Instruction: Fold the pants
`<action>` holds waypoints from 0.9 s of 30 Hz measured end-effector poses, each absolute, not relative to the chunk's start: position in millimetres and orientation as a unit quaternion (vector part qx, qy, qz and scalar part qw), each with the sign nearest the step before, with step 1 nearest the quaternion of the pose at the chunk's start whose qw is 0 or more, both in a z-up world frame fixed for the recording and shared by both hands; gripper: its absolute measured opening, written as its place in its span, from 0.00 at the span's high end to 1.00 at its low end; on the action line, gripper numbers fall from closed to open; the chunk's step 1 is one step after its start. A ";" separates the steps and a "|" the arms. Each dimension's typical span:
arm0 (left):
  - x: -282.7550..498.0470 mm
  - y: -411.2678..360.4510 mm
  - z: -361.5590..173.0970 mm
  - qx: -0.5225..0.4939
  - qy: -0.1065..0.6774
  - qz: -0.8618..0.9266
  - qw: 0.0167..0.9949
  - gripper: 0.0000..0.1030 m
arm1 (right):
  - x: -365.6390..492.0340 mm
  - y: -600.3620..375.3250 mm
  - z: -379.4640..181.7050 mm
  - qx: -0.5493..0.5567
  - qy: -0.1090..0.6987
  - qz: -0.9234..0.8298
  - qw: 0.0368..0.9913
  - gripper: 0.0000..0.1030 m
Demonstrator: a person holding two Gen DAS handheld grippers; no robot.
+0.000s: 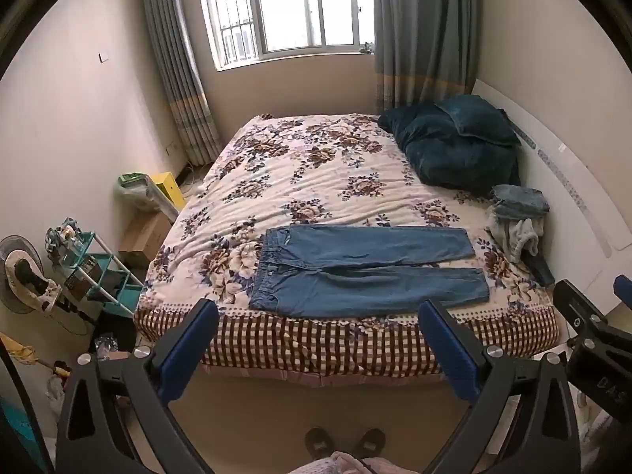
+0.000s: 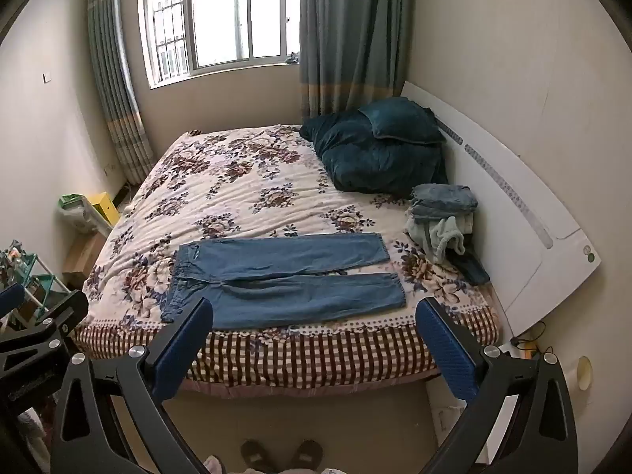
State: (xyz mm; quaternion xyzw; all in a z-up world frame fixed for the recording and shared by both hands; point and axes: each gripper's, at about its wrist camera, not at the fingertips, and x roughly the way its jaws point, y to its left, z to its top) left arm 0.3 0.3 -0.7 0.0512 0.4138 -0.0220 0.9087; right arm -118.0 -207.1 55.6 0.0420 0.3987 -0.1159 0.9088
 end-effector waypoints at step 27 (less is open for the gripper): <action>3.2 2.3 -0.6 0.050 0.403 -0.022 0.914 0.00 | -120.1 -203.3 50.6 0.046 0.401 -0.115 0.908 0.00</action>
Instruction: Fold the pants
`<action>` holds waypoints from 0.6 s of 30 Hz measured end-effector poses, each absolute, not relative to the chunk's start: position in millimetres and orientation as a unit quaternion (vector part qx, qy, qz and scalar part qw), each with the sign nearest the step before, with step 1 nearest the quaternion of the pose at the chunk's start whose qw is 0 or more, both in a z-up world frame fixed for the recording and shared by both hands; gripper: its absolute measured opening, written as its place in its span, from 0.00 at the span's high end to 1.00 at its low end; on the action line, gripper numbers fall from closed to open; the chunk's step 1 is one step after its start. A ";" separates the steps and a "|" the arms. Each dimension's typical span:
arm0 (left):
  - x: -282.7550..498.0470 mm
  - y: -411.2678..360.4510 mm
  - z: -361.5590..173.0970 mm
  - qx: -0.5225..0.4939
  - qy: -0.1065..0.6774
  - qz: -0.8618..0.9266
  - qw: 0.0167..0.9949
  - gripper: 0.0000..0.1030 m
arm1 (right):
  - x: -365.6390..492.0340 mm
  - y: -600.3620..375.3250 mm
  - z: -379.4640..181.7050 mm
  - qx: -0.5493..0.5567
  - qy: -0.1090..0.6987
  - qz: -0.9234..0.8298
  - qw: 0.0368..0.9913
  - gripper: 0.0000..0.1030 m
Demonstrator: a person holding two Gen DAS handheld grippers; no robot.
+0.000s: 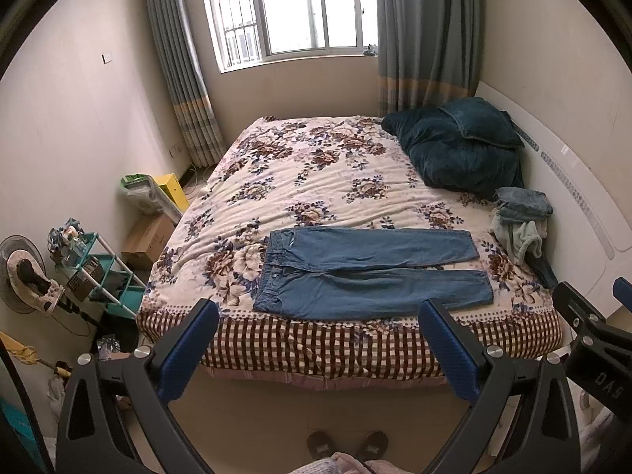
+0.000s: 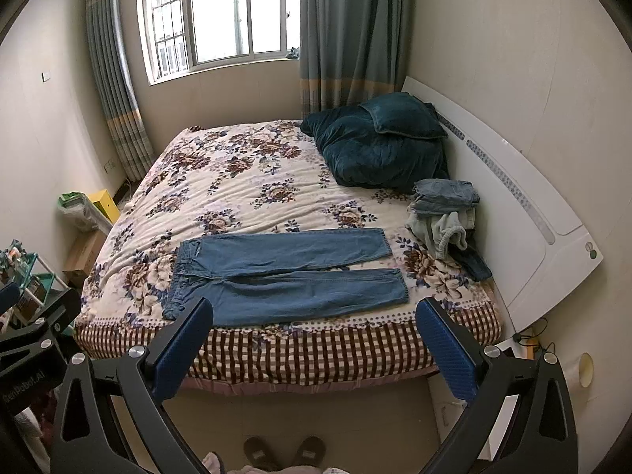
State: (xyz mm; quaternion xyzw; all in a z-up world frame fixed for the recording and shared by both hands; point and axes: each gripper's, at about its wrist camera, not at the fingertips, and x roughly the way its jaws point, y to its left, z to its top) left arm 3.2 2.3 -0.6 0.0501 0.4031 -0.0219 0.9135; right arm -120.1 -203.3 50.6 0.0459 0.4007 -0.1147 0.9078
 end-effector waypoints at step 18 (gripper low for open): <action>7.4 7.2 1.8 0.047 0.399 -0.021 0.916 0.00 | -118.9 -197.4 49.4 0.045 0.401 -0.115 0.908 0.00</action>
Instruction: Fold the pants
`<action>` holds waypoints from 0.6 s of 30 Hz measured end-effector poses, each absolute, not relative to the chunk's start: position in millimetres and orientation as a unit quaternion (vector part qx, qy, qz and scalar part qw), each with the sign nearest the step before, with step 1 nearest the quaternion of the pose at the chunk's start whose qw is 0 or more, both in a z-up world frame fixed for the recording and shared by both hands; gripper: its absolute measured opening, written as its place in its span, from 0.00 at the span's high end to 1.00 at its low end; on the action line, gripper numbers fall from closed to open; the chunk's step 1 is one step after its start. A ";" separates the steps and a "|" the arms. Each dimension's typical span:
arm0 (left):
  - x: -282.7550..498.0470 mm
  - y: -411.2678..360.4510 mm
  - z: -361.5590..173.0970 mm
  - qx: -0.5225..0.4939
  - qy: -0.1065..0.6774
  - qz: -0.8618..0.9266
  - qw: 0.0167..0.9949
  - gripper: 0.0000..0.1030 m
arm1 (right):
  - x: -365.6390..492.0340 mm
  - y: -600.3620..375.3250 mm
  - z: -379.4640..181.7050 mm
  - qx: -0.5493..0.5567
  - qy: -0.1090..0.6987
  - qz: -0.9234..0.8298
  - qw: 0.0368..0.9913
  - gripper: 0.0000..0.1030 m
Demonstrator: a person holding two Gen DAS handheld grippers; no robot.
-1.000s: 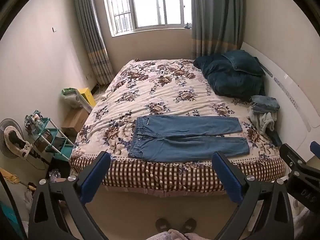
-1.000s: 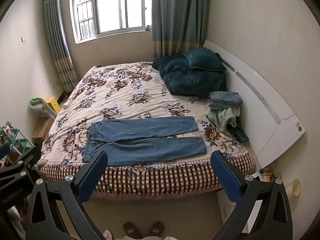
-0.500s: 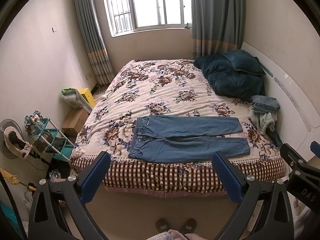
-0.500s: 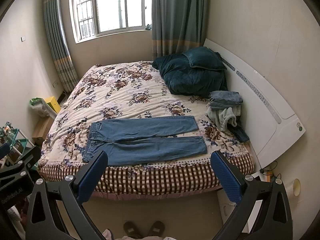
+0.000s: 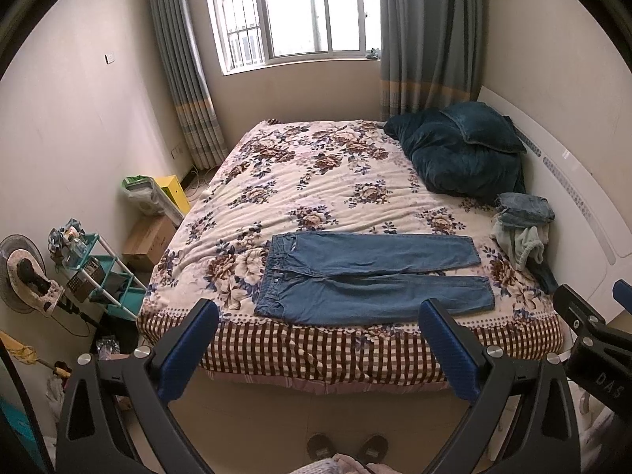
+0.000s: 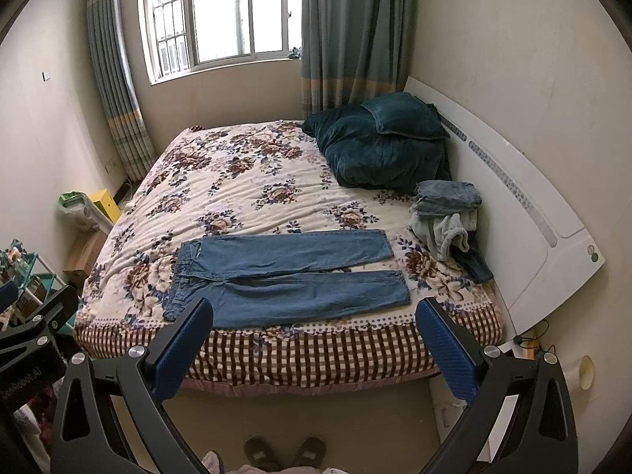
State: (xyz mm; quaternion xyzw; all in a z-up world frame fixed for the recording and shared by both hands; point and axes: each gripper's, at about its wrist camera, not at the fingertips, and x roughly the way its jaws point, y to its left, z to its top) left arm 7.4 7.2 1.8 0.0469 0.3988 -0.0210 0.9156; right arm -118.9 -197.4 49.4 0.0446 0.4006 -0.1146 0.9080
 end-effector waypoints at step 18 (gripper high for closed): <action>14.6 8.4 2.3 0.046 0.401 -0.021 0.915 0.00 | -111.5 -197.9 46.7 0.045 0.402 -0.117 0.907 0.00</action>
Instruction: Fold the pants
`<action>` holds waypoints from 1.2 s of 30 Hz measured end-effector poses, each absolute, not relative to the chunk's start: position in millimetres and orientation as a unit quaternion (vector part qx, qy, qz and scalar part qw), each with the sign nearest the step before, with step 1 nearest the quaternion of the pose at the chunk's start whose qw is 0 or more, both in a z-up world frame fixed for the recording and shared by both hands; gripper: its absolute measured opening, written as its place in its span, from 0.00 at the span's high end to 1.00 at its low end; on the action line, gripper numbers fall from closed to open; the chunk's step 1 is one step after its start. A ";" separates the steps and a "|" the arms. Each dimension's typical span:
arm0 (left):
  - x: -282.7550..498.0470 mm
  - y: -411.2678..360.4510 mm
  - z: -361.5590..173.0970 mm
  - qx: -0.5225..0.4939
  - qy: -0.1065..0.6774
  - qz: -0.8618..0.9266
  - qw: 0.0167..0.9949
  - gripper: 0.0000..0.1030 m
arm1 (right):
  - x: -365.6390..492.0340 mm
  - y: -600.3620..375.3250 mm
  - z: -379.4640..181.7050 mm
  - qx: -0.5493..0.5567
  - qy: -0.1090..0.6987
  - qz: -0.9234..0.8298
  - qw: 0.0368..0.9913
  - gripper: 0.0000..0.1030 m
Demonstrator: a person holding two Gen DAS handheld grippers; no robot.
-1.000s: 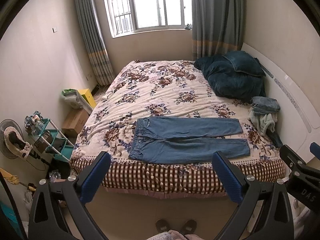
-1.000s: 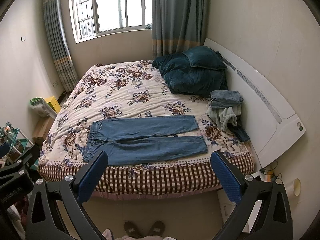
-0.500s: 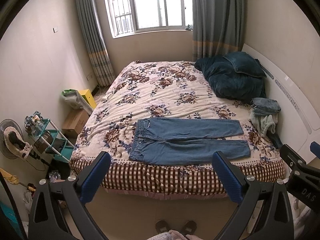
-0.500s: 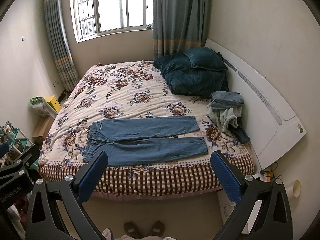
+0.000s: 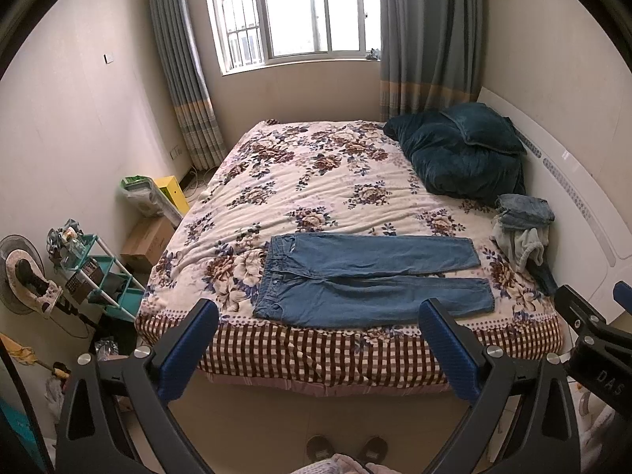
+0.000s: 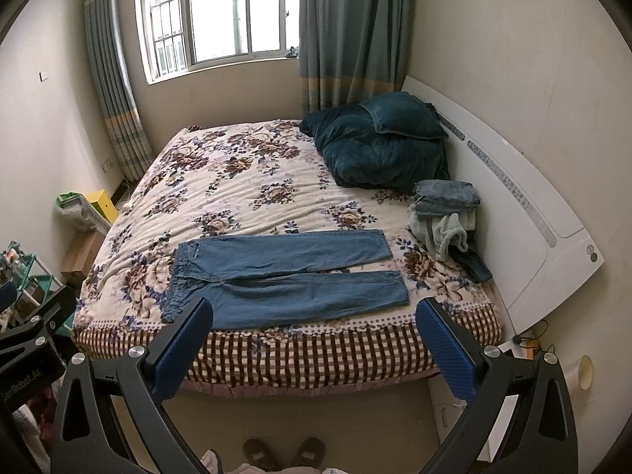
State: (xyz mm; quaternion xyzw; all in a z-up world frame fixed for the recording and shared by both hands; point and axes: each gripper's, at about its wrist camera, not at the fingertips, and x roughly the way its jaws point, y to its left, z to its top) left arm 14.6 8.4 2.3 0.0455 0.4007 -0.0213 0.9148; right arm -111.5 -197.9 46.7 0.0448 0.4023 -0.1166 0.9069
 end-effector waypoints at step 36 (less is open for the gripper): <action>59.7 -24.6 -35.3 0.044 0.407 0.028 0.912 0.00 | -78.3 -235.7 9.5 0.075 0.411 -0.112 0.902 0.00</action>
